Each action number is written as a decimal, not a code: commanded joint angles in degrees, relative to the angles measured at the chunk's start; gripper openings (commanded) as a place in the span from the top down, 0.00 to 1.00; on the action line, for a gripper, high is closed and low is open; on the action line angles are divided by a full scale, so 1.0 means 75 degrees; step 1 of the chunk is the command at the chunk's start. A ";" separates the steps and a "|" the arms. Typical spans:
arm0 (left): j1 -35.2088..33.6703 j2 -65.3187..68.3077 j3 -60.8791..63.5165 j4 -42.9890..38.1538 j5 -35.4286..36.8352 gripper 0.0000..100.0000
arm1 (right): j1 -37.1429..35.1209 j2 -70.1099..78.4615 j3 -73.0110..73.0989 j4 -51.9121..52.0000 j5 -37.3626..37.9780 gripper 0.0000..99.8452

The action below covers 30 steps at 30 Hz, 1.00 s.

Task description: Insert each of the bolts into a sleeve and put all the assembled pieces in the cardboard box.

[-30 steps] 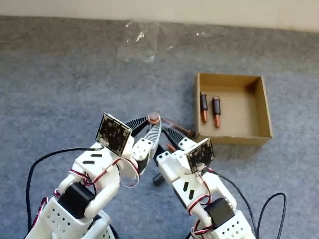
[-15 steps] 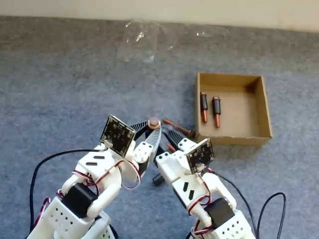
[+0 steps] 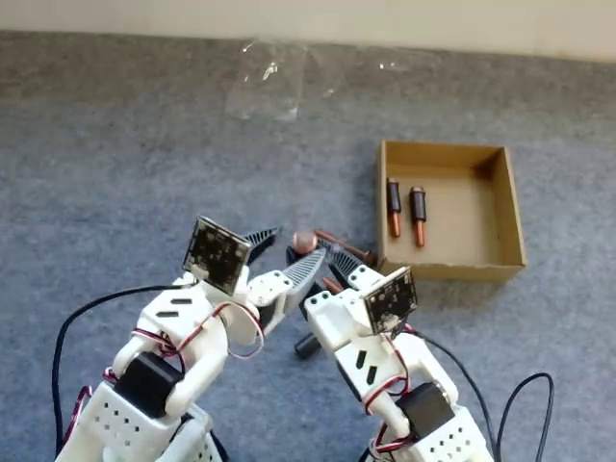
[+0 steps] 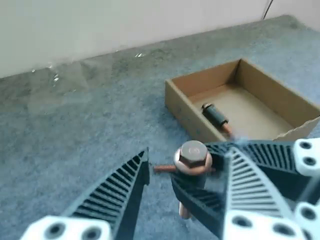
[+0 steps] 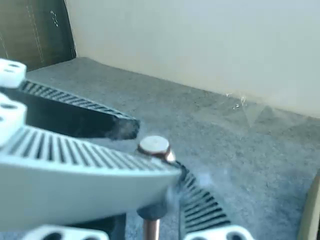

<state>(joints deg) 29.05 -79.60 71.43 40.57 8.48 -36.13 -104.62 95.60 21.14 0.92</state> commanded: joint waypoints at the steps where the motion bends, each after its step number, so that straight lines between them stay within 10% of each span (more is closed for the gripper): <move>1: 0.0135 0.0064 -0.0029 0.0059 -0.0059 0.69 | 0.0111 -0.0100 0.0299 -0.0311 0.0082 1.00; 30: -0.1166 0.0053 -0.0979 -0.1278 -0.0094 0.69 | 0.0123 -0.0100 0.0299 -0.0311 0.0082 1.00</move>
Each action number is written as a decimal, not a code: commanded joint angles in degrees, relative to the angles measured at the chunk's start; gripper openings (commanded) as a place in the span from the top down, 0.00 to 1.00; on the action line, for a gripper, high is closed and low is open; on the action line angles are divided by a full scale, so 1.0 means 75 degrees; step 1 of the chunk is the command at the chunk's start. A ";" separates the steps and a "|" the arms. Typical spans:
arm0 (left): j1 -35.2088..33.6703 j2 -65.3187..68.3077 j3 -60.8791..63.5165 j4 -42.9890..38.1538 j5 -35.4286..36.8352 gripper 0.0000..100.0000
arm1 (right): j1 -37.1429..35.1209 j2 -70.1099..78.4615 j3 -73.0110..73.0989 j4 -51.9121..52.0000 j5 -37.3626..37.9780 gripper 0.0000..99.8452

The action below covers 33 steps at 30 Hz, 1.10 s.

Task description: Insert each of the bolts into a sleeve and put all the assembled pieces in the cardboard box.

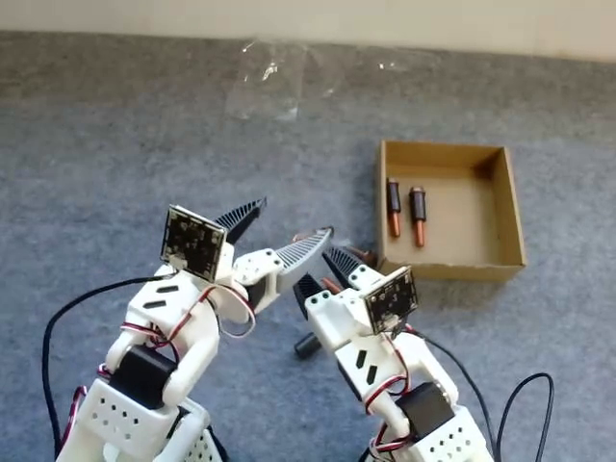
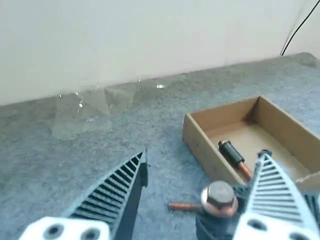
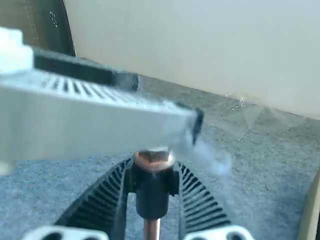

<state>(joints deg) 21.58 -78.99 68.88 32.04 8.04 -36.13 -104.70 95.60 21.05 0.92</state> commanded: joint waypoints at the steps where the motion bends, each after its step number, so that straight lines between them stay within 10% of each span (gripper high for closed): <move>1: -0.0170 -0.0029 -0.0733 -0.0141 -0.0035 0.69 | 0.0123 -0.0088 0.0299 -0.0299 0.0082 1.00; 14: -0.2456 -0.0522 -0.2163 0.1817 -0.0656 0.86 | 0.0135 -0.0088 0.0299 -0.0275 0.0094 1.00; 24: -0.2585 -0.0498 -0.2069 0.3821 -0.1278 0.99 | 0.0744 -0.0088 0.0170 0.0979 0.0961 1.00; 33: -0.3393 -0.0451 -0.0217 0.3352 -0.1289 0.99 | 0.2467 -0.0076 -0.2081 0.2725 0.1008 1.00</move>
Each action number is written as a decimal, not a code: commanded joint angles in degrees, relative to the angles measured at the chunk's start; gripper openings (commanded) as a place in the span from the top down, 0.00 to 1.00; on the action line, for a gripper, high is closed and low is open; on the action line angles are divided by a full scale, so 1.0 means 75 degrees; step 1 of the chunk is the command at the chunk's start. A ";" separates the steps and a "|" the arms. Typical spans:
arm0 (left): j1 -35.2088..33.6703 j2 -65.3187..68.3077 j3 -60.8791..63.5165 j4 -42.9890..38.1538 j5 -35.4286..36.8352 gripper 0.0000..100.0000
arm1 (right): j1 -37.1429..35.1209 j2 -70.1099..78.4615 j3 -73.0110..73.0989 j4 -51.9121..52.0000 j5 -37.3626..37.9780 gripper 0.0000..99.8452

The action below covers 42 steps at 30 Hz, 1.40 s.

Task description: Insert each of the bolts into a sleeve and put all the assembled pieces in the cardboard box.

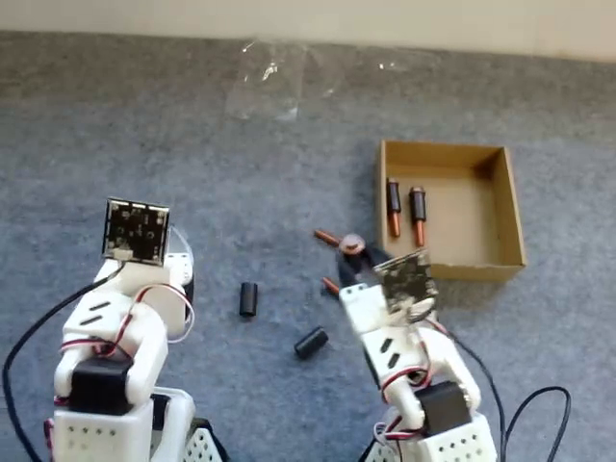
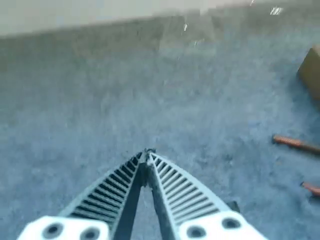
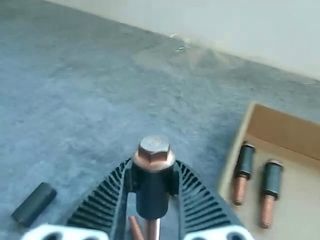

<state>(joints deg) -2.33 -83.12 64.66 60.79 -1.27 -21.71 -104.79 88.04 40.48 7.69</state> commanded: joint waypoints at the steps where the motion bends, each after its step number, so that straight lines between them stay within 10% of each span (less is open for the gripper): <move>1: -0.0322 0.0100 0.0557 -0.0692 -0.0047 0.99 | 0.0686 -0.0064 -0.1248 0.0135 0.0105 1.00; 42: -0.0404 0.0041 0.2210 -0.2110 -0.0023 0.99 | 0.3698 1.4576 -1.0626 0.0639 0.0856 1.00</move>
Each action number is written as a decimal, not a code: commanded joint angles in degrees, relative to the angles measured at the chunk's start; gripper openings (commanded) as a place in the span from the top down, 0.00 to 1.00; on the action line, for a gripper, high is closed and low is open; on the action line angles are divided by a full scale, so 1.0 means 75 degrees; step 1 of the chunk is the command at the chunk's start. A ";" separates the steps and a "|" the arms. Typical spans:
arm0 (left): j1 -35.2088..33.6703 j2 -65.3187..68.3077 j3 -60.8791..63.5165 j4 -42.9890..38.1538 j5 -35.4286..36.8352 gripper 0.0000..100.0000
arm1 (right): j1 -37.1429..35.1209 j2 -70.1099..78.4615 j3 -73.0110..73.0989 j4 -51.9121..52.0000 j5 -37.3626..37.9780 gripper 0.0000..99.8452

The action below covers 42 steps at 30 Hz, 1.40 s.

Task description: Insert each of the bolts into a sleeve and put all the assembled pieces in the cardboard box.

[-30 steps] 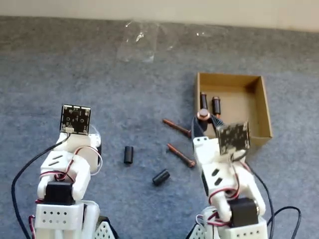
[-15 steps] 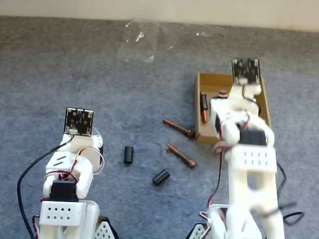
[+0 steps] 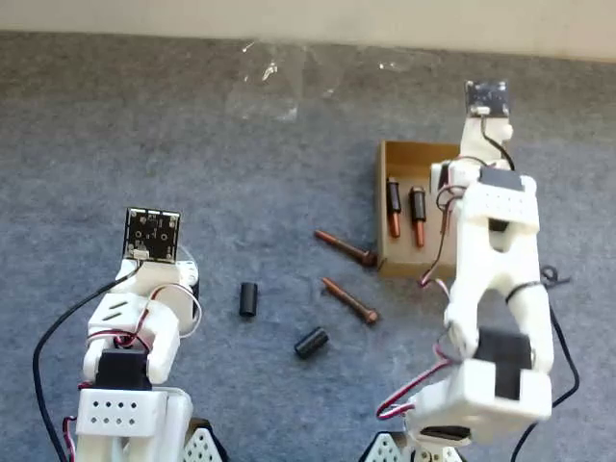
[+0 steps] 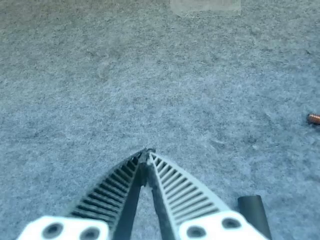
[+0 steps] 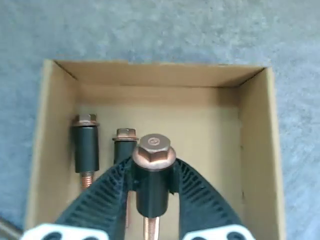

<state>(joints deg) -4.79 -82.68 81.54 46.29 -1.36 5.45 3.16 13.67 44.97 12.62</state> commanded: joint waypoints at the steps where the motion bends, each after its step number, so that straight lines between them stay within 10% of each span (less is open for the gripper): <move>1: -0.0076 -0.0018 -0.0041 -0.0176 -0.0012 0.99 | 0.0064 0.0346 -0.0803 0.0041 0.0199 1.00; 29: -0.0076 -0.0018 -0.0029 -0.0176 -0.0023 0.99 | -0.0334 0.2022 -0.1823 0.0029 0.0211 0.83; 42: -0.0076 -0.0018 -0.0029 -0.0176 -0.0023 0.99 | -0.1635 -0.1823 -0.1295 0.1541 0.0199 0.83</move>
<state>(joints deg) -4.79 -82.68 81.54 46.29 -1.36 -2.99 -0.62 4.18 50.42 13.58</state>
